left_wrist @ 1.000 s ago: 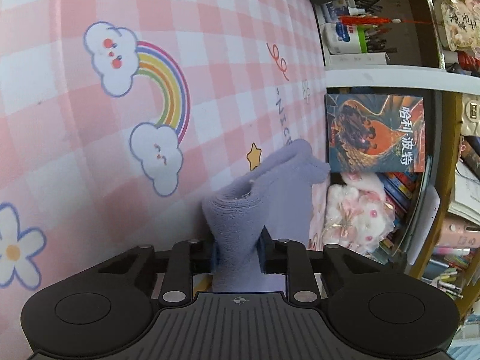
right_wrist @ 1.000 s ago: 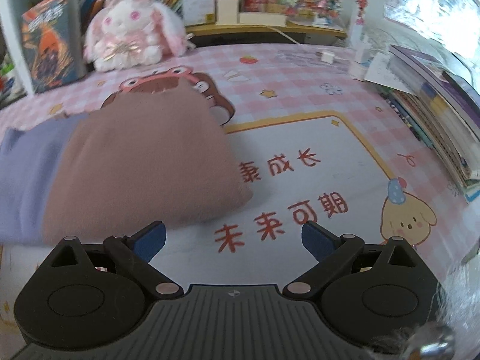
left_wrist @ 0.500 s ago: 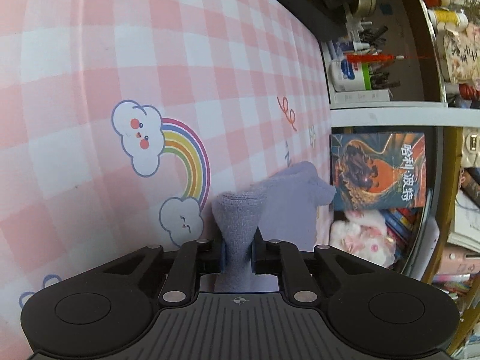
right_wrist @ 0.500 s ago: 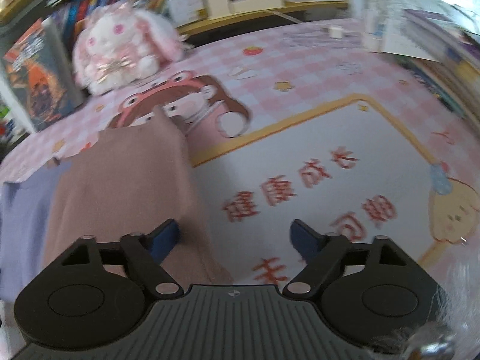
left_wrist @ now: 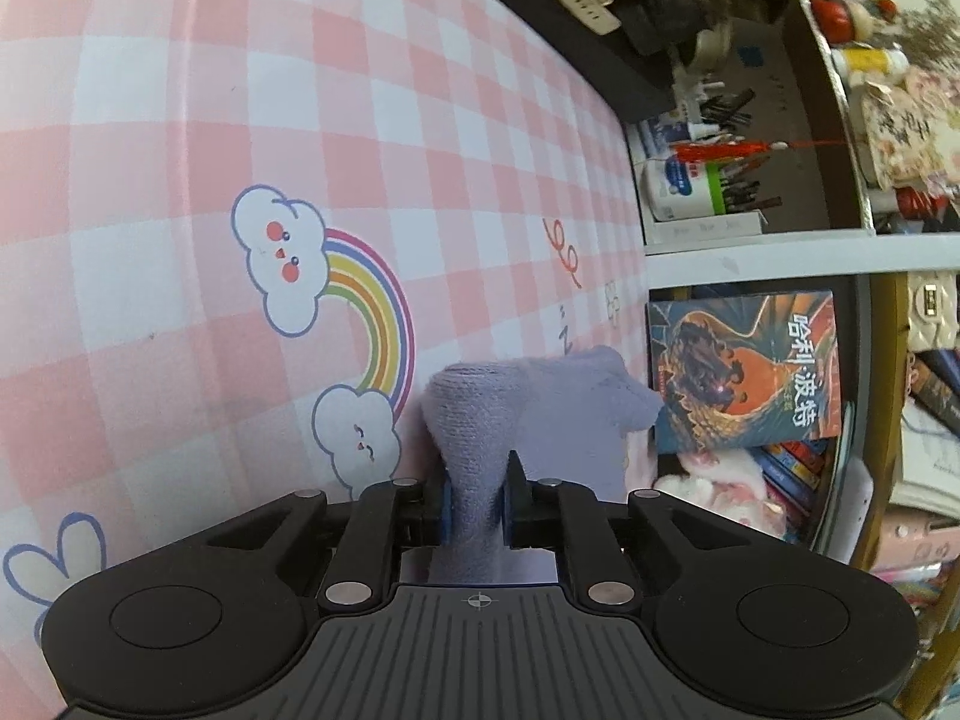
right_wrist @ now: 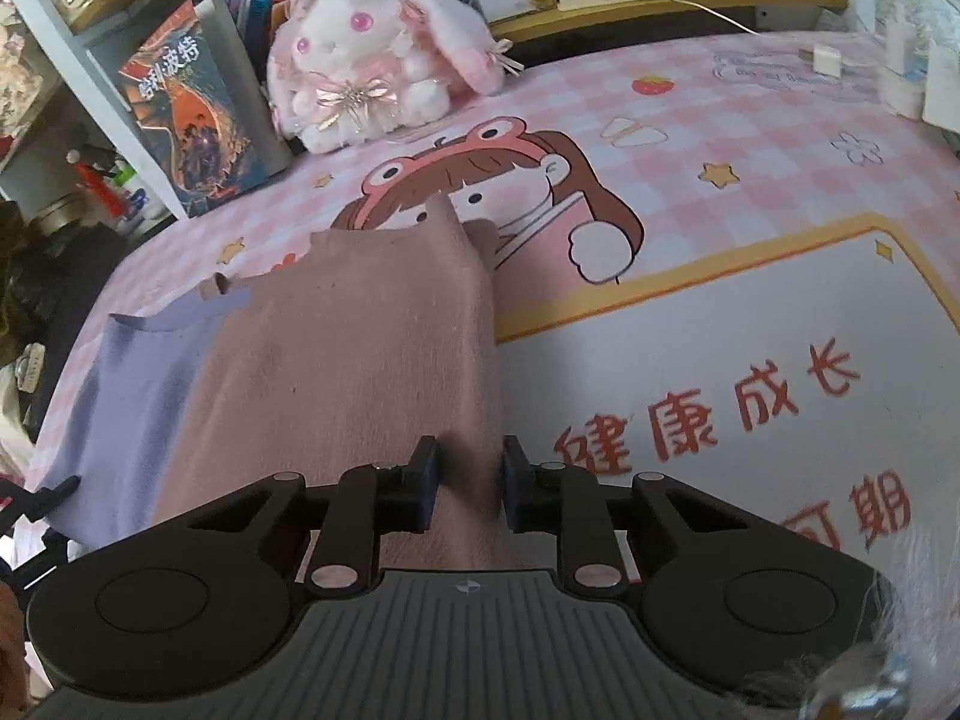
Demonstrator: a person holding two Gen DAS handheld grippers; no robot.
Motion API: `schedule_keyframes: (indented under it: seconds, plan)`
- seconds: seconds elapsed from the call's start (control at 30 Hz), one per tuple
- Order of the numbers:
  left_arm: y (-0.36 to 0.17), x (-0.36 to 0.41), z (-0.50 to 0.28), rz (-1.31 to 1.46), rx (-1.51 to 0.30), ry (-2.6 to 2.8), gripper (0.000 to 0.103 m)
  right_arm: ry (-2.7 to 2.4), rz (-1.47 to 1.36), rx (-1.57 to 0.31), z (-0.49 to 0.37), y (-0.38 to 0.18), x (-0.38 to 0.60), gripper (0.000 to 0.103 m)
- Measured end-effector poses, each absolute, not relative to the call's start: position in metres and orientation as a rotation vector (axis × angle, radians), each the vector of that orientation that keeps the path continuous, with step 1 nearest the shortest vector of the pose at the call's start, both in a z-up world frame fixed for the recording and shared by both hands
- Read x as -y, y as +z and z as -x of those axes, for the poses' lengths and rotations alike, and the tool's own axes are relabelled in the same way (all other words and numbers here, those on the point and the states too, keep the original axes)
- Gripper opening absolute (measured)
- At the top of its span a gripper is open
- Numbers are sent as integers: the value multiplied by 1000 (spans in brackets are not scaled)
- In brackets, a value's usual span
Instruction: Fold clothes
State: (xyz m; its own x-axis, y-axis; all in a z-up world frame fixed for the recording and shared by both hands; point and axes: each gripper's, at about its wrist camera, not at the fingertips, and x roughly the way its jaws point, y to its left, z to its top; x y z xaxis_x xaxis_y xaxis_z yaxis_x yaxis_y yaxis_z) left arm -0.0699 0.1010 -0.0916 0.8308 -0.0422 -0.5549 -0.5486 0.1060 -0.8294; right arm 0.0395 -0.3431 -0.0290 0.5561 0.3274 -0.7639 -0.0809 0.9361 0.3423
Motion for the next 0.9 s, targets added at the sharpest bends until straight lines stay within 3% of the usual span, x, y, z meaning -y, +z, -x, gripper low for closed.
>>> schedule_keyframes:
  seconds: [0.4, 0.53, 0.9]
  plan:
    - [-66, -85, 66, 1265, -495, 433, 10, 393, -291, -986, -56, -37, 359, 22]
    - [-58, -78, 64, 1217, -490, 449, 10, 423, -274, -984, -74, -34, 358, 30]
    - [-21, -49, 59, 1097, -459, 466, 9, 500, -305, -982, -120, -43, 366, 27]
